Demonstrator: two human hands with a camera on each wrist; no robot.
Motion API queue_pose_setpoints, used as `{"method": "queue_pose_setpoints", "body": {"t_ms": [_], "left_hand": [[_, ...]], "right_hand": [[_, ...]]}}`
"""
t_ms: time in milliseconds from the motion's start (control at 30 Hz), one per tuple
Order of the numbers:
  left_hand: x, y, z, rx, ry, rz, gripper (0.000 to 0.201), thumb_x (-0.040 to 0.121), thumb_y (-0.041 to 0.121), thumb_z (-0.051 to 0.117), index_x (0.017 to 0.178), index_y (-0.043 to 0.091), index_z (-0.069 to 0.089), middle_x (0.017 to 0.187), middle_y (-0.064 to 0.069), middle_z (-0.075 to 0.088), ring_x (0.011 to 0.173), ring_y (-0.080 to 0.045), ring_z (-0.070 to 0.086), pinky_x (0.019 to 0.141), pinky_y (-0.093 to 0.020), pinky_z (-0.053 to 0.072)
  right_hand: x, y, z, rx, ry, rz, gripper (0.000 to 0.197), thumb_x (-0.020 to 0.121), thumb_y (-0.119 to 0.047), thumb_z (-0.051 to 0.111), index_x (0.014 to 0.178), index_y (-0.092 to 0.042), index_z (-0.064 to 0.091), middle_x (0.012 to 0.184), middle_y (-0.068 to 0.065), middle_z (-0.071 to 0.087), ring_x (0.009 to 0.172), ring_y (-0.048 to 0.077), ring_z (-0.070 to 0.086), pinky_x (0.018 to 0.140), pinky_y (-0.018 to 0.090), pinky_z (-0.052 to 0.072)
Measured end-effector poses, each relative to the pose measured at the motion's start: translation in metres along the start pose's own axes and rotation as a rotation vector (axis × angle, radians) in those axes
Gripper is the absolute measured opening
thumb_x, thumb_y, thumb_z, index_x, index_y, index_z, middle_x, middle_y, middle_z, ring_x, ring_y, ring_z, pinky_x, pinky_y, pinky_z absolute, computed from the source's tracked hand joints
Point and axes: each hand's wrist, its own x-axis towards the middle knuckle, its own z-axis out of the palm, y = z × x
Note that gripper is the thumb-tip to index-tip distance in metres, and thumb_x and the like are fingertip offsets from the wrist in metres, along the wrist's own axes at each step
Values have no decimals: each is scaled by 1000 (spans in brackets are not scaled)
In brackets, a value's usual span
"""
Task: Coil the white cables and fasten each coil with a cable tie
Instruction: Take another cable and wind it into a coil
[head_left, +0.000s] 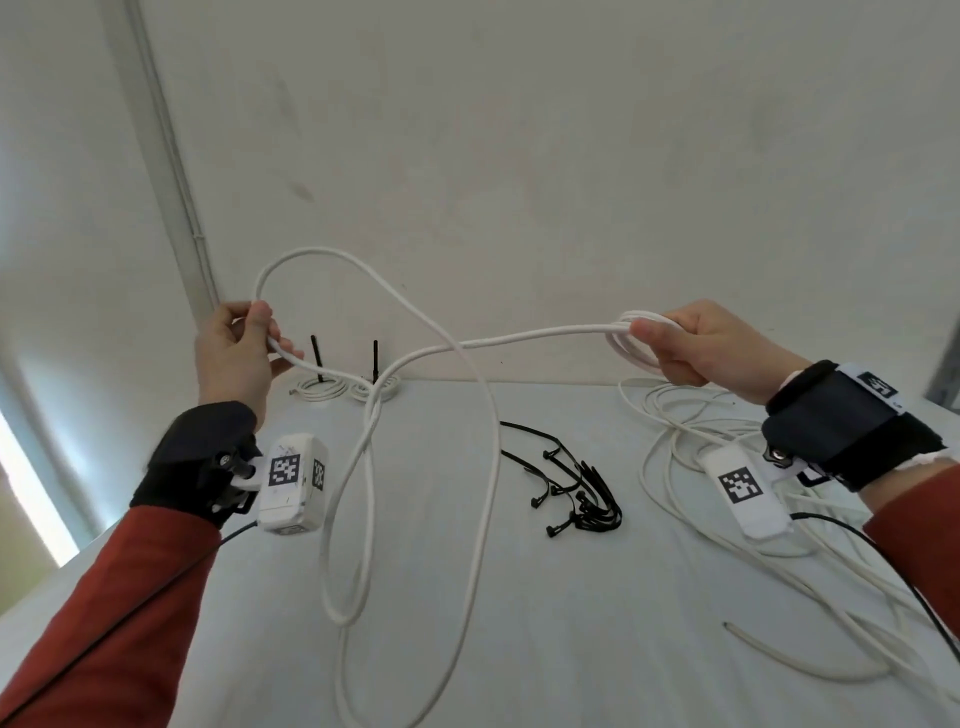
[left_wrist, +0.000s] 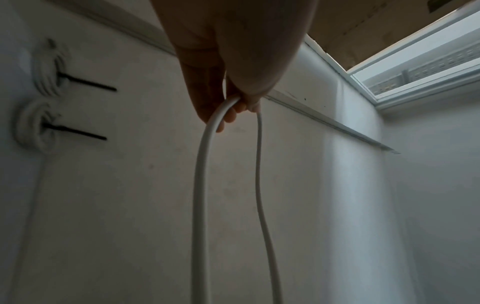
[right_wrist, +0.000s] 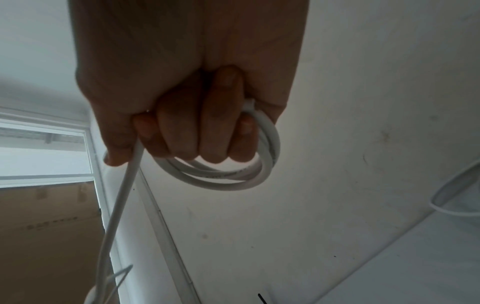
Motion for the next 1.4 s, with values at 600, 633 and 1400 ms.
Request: {"method": "queue_pose_setpoints", "body": {"t_ms": [600, 633, 1400], "left_hand": [[-10, -106, -91, 1351, -103, -425, 10, 79, 3, 64, 77, -5, 59, 81, -26, 62, 85, -38, 60, 74, -34, 47], [-13, -103, -91, 1354, -137, -444, 12, 74, 2, 66, 70, -4, 57, 75, -23, 62, 78, -36, 61, 69, -31, 47], [-65, 101, 58, 362, -1134, -137, 43, 90, 46, 39, 115, 13, 52, 74, -2, 65, 83, -21, 69, 76, -29, 54]], "right_hand": [[10, 28, -31, 283, 542, 39, 49, 95, -28, 57, 53, -17, 35, 38, -12, 26, 34, 8, 18, 41, 18, 16], [13, 28, -31, 303, 585, 43, 49, 95, -28, 58, 54, -17, 34, 38, -12, 26, 33, 8, 19, 40, 17, 17], [59, -97, 58, 94, 25, -104, 59, 91, -56, 42, 46, -19, 34, 45, -6, 28, 41, 13, 22, 42, 18, 24]]}}
